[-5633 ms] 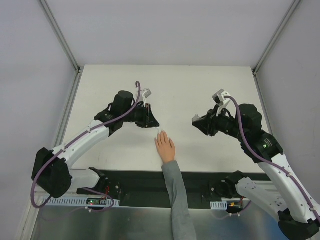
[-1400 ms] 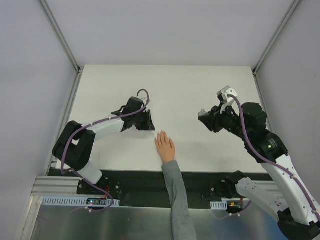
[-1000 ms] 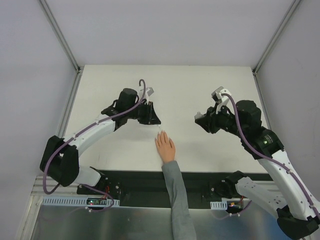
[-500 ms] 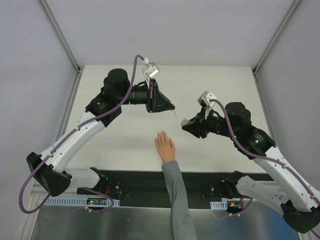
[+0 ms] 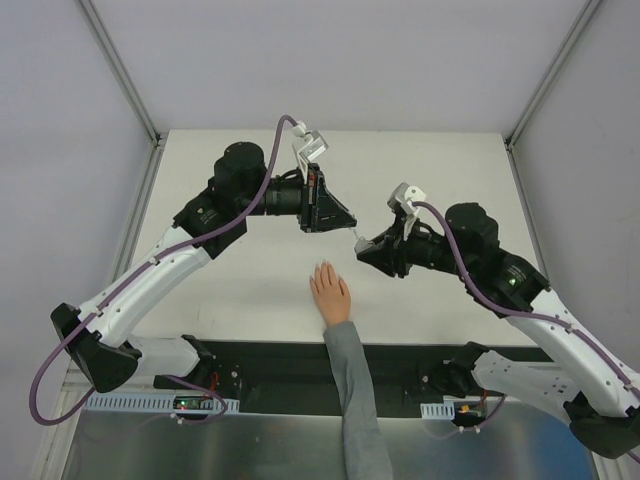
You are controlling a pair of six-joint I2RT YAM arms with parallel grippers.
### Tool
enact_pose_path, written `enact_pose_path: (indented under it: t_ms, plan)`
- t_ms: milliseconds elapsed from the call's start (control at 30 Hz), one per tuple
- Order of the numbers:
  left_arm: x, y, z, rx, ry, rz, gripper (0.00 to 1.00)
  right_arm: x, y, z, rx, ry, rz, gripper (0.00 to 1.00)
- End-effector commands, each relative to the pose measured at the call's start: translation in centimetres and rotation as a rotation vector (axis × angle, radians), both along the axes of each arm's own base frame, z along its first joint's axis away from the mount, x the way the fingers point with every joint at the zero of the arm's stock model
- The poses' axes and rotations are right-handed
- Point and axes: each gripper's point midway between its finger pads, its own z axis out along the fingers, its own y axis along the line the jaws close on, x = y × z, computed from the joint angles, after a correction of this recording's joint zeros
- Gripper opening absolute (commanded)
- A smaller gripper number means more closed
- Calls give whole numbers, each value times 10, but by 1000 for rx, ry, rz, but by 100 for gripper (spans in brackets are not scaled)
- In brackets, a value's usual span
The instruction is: Paint the nails
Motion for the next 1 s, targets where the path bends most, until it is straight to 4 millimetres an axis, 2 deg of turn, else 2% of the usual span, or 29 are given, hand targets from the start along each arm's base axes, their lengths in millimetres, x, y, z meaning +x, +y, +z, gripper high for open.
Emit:
enact_pose_path:
  t_ms: [0, 967]
  plan:
    - [-5, 7, 34, -51, -81, 19, 0, 0, 6, 26, 51, -70, 22, 1]
    - [-6, 4, 26, -27, -60, -2, 0, 3, 14, 31, 57, -82, 24, 1]
